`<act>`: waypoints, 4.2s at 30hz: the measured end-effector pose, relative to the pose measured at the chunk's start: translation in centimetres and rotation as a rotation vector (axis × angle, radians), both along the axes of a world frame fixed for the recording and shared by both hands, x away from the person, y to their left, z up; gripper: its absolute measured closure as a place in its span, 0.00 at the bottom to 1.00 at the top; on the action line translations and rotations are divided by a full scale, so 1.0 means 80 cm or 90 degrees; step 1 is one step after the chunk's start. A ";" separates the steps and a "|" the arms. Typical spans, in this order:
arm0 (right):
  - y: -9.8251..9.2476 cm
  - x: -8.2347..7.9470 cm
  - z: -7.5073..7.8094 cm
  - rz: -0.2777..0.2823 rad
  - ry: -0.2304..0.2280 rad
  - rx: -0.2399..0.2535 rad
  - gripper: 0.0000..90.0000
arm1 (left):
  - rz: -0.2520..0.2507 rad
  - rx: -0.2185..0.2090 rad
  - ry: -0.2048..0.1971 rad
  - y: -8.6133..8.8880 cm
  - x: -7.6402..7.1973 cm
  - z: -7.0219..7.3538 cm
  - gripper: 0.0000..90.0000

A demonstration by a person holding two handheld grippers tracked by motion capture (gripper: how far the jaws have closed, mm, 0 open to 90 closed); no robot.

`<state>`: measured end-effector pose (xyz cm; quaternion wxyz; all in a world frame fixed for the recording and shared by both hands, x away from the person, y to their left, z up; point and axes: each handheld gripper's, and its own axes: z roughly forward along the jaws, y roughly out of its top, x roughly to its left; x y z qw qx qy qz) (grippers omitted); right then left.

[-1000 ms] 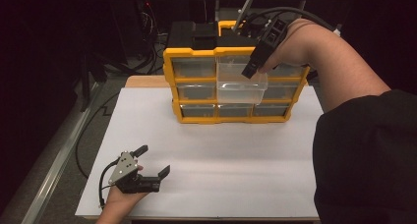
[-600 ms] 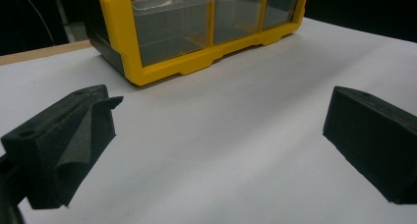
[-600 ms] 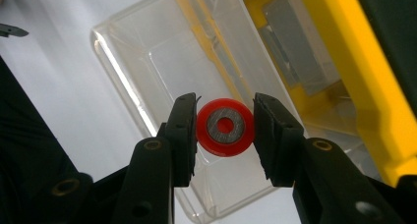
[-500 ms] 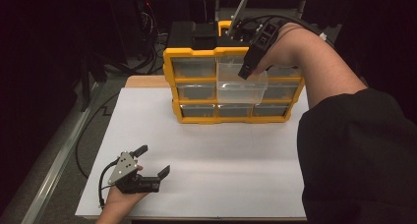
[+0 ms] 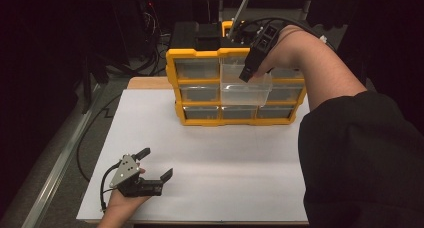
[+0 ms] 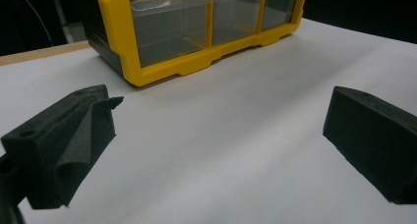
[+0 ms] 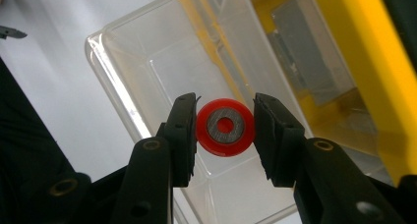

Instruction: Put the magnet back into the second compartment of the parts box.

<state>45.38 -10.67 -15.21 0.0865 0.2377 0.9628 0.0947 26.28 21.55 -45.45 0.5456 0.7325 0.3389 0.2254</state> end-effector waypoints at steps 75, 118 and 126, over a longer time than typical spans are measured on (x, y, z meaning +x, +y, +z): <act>-0.140 -0.116 -0.053 -0.090 0.024 0.027 0.06 | -0.012 0.009 -0.007 -0.004 0.000 0.001 0.00; -0.153 -0.129 -0.338 -0.099 0.104 -0.015 0.00 | -0.010 0.017 -0.002 -0.006 0.000 0.000 0.00; -0.156 -0.134 -0.354 -0.107 0.081 0.018 0.00 | -0.011 0.016 0.000 -0.006 0.000 0.000 0.00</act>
